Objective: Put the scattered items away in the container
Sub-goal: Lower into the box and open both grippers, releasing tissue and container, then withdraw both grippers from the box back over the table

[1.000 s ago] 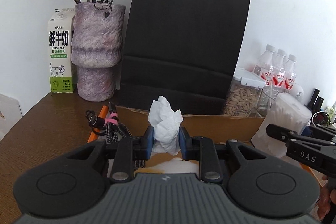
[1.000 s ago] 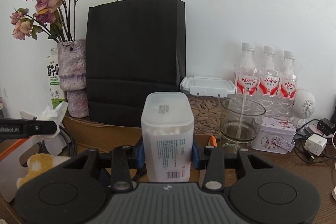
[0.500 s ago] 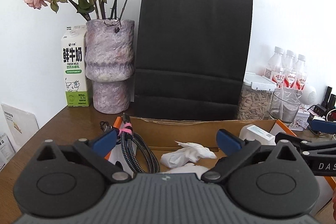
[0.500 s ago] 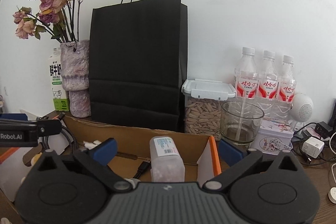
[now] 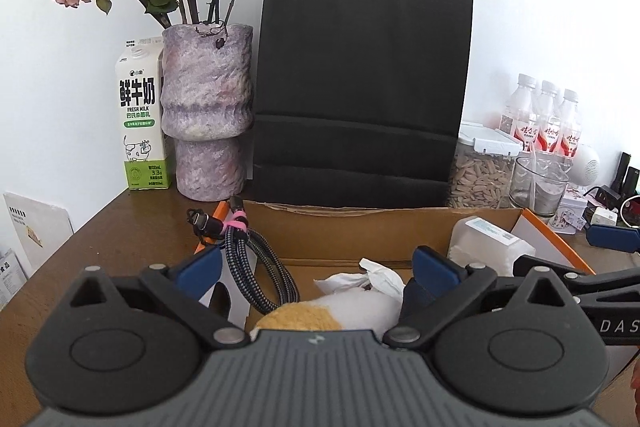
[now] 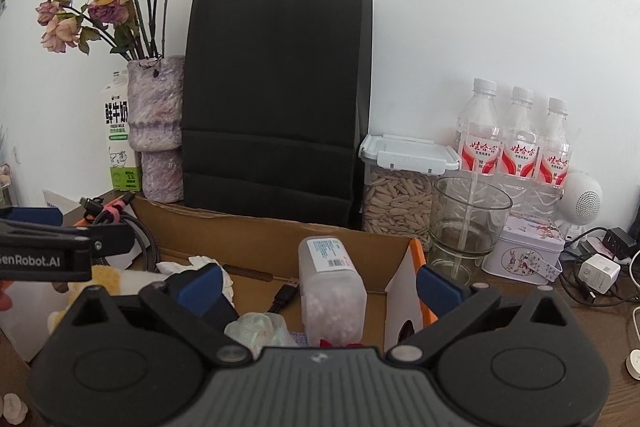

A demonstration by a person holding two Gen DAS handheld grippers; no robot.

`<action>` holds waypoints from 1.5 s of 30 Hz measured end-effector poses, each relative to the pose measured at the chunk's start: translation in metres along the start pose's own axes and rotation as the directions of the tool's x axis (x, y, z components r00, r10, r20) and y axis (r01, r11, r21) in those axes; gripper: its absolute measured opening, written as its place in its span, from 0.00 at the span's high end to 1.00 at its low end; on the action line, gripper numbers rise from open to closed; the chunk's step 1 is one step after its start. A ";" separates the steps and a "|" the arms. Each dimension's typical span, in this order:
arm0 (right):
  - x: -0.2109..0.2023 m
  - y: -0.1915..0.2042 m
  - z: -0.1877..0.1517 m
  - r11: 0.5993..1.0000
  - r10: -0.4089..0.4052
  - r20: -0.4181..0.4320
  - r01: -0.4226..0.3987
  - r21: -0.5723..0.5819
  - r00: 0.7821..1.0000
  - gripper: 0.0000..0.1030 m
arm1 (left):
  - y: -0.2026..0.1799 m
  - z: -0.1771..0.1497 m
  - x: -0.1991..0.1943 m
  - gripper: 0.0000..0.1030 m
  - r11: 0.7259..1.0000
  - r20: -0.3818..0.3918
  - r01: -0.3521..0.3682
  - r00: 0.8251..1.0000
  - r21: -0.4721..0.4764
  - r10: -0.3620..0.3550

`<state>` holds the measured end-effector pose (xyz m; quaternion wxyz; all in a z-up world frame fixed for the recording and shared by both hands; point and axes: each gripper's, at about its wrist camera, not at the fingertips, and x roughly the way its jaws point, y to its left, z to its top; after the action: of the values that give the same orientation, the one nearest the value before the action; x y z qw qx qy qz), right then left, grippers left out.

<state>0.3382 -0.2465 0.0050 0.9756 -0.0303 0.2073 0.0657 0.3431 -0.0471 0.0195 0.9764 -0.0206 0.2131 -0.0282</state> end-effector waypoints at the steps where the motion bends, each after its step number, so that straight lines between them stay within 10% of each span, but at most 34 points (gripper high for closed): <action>1: -0.003 0.000 -0.002 1.000 -0.001 0.003 0.001 0.002 1.000 0.00 | 0.000 -0.003 -0.003 0.00 1.000 0.007 -0.004 1.000 -0.009 0.004; 21: -0.094 0.017 -0.059 1.000 0.003 0.018 -0.004 0.028 1.000 0.00 | 0.005 -0.056 -0.090 0.00 0.999 0.097 0.038 0.995 -0.011 -0.037; 45: -0.163 0.018 -0.118 0.997 -0.037 -0.052 0.040 0.061 0.998 0.00 | 0.037 -0.108 -0.151 0.00 1.000 -0.012 -0.029 1.000 -0.001 0.029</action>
<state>0.1409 -0.2576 -0.0365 0.9715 -0.0054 0.2335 0.0395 0.1627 -0.0034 -0.0178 0.9754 -0.0178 0.2191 -0.0139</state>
